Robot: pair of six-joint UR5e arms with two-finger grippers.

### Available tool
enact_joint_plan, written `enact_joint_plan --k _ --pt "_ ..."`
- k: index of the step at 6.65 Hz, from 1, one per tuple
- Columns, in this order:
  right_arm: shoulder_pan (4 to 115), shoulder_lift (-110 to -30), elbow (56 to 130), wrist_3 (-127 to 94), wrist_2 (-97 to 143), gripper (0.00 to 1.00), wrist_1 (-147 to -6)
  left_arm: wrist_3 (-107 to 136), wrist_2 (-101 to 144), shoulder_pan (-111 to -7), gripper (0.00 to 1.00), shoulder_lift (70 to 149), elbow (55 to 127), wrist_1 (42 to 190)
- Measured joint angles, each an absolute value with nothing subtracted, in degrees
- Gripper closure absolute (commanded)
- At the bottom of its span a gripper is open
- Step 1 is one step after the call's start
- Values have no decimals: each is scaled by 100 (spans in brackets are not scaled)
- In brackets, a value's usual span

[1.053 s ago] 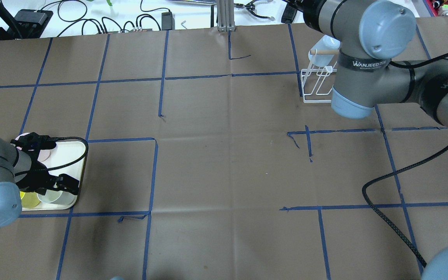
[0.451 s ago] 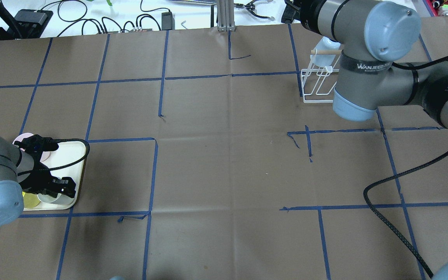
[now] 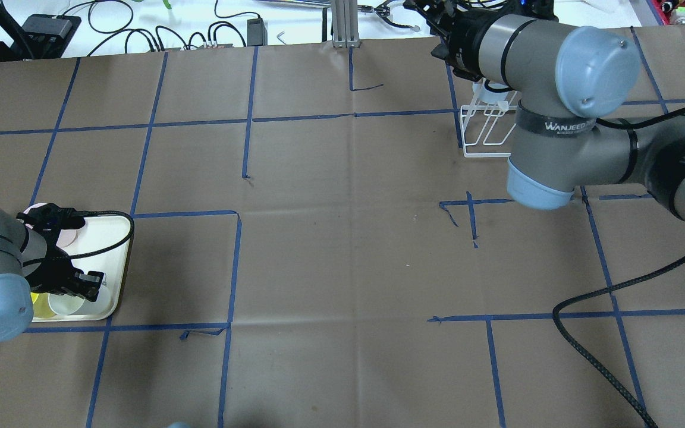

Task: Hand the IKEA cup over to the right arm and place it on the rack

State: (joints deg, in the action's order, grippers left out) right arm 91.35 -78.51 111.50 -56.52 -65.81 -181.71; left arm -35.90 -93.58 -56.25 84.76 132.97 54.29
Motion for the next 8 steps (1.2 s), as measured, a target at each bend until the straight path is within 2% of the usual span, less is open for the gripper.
enact_joint_plan --k 2,4,6,8 --pt "9205 -8409 11910 -6303 -6575 0 -18212 -3576 -9349 -5683 100 8380 12665 5831" --pt "9217 -8737 12406 -6932 -6574 0 -18456 -3545 -9271 -5779 100 8465 11191 7364" --pt "9218 -8778 12586 -7146 -6574 0 -18604 -3562 -8877 -5872 100 8783 9840 8436" --pt "9206 -8740 12603 -7140 -6591 0 -18590 -3780 -7573 -5933 100 9113 9224 8466"
